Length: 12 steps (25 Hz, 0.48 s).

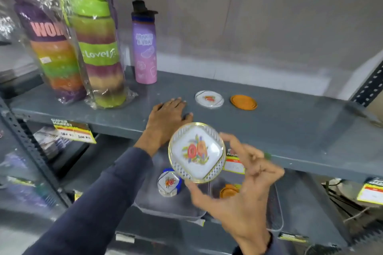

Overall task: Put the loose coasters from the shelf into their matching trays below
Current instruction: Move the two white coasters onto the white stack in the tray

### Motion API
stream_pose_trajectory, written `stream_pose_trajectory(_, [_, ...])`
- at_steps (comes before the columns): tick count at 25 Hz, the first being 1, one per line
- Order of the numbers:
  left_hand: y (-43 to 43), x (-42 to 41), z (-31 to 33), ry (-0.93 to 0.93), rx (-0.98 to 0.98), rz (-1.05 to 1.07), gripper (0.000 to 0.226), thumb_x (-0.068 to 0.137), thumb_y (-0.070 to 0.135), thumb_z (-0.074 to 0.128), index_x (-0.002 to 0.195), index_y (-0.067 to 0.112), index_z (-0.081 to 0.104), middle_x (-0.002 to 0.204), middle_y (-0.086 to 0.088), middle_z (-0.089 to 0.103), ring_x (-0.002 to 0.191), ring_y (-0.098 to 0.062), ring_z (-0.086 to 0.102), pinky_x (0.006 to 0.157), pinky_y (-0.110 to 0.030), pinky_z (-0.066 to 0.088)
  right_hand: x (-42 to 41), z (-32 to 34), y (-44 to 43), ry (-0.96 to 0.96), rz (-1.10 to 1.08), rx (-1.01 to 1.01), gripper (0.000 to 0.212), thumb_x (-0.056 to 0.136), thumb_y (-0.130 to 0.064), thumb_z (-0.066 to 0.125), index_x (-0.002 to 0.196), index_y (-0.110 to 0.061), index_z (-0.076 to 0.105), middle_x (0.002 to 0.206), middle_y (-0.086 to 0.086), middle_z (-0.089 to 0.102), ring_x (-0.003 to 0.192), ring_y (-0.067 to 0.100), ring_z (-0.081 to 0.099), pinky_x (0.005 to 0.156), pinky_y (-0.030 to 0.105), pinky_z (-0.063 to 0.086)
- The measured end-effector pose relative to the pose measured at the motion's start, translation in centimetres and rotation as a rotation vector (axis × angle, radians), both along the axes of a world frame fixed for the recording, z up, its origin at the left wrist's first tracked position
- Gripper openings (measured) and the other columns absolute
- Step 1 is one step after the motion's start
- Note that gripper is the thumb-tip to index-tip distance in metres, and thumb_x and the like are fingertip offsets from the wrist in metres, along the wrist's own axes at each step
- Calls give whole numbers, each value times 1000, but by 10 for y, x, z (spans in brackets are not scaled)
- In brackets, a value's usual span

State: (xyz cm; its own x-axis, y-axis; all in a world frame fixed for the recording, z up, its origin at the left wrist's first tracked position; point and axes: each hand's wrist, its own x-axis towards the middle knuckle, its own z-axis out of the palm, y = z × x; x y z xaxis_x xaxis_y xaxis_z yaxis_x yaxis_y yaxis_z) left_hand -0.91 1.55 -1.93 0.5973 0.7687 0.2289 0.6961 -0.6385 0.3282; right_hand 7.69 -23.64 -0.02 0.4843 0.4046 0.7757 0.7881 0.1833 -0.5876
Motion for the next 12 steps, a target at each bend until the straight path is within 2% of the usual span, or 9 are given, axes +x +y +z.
stream_pose_trajectory(1, [1, 5, -2, 14, 63, 0, 58, 95, 49, 41, 147, 24, 40, 159, 4, 33, 147, -14, 27, 118, -38, 18, -35, -19, 7, -9, 70, -109, 93, 35, -39, 99, 116, -36, 54, 120, -49, 31, 107, -14, 39, 90, 5, 35])
stream_pose_trajectory(2, [2, 7, 7, 6, 61, 15, 59, 95, 50, 39, 148, 24, 39, 160, 5, 32, 148, -13, 25, 118, -38, 17, -35, -44, 15, -87, 94, -185, 86, 36, -43, 96, 111, -36, 55, 116, -44, 36, 105, -13, 40, 88, 4, 33])
stream_pose_trajectory(4, [5, 8, 13, -10, 74, 7, 59, 95, 50, 37, 148, 25, 38, 160, 5, 31, 148, -12, 23, 118, -38, 16, -49, -97, 23, 29, 106, -376, 80, 40, -54, 91, 108, -24, 60, 109, -24, 47, 102, 1, 47, 87, 8, 30])
stream_pose_trajectory(6, [4, 5, 5, -3, 52, 13, 59, 94, 51, 37, 148, 25, 39, 160, 6, 31, 148, -11, 23, 118, -38, 16, -38, -154, 40, 130, 64, -472, 81, 43, -61, 86, 108, -24, 56, 102, -13, 46, 94, 17, 48, 87, 14, 29])
stream_pose_trajectory(8, [4, 4, 5, -3, 51, 11, 59, 94, 51, 37, 147, 26, 39, 160, 6, 31, 148, -11, 23, 118, -38, 16, -39, -188, 59, 278, 59, -611, 86, 41, -65, 84, 107, -30, 42, 102, -21, 37, 91, 21, 43, 83, 18, 33])
stream_pose_trajectory(9, [6, 5, 7, -9, 59, 16, 58, 94, 51, 37, 147, 26, 40, 160, 6, 31, 148, -11, 24, 118, -38, 15, -44, -203, 69, 313, 81, -655, 88, 40, -66, 84, 103, -35, 32, 98, -19, 37, 89, 21, 43, 81, 27, 39])
stream_pose_trajectory(10, [5, 5, 8, -13, 61, 19, 58, 94, 52, 37, 147, 27, 40, 160, 6, 31, 148, -10, 24, 118, -38, 15, -48, -214, 79, 306, 79, -694, 88, 40, -66, 84, 99, -37, 26, 94, -16, 38, 87, 20, 44, 79, 35, 43])
stream_pose_trajectory(12, [6, 6, 5, -18, 62, 25, 58, 94, 52, 37, 146, 27, 40, 160, 7, 31, 148, -10, 23, 118, -37, 14, -49, -228, 101, 261, 75, -777, 85, 42, -65, 83, 97, -33, 27, 92, -13, 40, 84, 18, 45, 79, 43, 46])
